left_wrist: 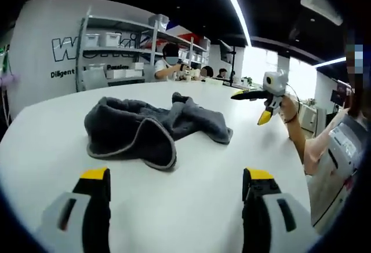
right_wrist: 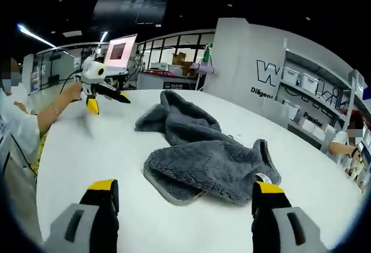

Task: Fold the towel on the table until its edges align and the towel forms a compact rectangular stack.

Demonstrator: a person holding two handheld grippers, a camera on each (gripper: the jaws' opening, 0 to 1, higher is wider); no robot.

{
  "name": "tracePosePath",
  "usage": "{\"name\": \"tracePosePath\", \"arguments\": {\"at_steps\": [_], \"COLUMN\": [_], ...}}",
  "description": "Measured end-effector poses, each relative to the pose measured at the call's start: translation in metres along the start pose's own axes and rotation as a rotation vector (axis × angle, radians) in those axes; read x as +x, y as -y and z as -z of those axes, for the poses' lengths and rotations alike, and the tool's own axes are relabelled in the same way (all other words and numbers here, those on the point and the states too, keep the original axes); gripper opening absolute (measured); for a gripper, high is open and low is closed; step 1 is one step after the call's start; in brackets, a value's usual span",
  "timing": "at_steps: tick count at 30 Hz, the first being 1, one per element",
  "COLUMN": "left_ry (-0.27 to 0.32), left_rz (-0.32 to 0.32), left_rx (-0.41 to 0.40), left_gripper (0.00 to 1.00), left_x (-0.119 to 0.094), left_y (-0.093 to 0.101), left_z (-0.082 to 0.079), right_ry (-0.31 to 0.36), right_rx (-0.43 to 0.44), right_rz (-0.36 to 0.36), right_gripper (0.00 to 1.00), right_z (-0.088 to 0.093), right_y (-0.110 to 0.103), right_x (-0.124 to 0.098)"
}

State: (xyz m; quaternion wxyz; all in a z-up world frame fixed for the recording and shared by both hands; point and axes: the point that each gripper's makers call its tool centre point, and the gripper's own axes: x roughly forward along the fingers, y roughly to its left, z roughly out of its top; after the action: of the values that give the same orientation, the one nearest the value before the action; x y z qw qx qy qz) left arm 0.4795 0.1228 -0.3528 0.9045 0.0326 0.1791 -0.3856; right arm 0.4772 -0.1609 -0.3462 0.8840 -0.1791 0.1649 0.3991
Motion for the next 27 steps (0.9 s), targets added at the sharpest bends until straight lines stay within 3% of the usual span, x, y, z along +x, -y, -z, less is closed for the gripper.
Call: {"name": "tracePosePath", "arguments": {"at_steps": [7, 12, 17, 23, 27], "left_ry": [-0.012, -0.062, -0.138, -0.171, -0.217], "left_rz": [-0.01, -0.007, -0.001, -0.024, -0.073], "left_rx": [0.015, 0.041, 0.062, 0.072, 0.124], "left_gripper": [0.99, 0.98, 0.9, 0.71, 0.49], "left_x": [0.018, 0.039, 0.062, 0.077, 0.081], "left_y": [0.001, 0.008, 0.013, 0.009, -0.001], "left_z": [-0.015, -0.012, -0.002, 0.008, 0.018], "right_ry": [0.019, 0.03, 0.042, 0.047, 0.061], "right_rx": [0.022, 0.031, 0.031, 0.022, 0.019], "right_rz": [-0.007, -0.007, -0.017, -0.02, -0.023], "right_gripper": [1.0, 1.0, 1.0, 1.0, 1.0], "right_z": [-0.002, -0.004, -0.006, -0.007, -0.01], "right_y": [0.002, 0.002, -0.001, -0.004, -0.006], "right_x": [-0.003, -0.005, -0.006, -0.009, -0.01]}}
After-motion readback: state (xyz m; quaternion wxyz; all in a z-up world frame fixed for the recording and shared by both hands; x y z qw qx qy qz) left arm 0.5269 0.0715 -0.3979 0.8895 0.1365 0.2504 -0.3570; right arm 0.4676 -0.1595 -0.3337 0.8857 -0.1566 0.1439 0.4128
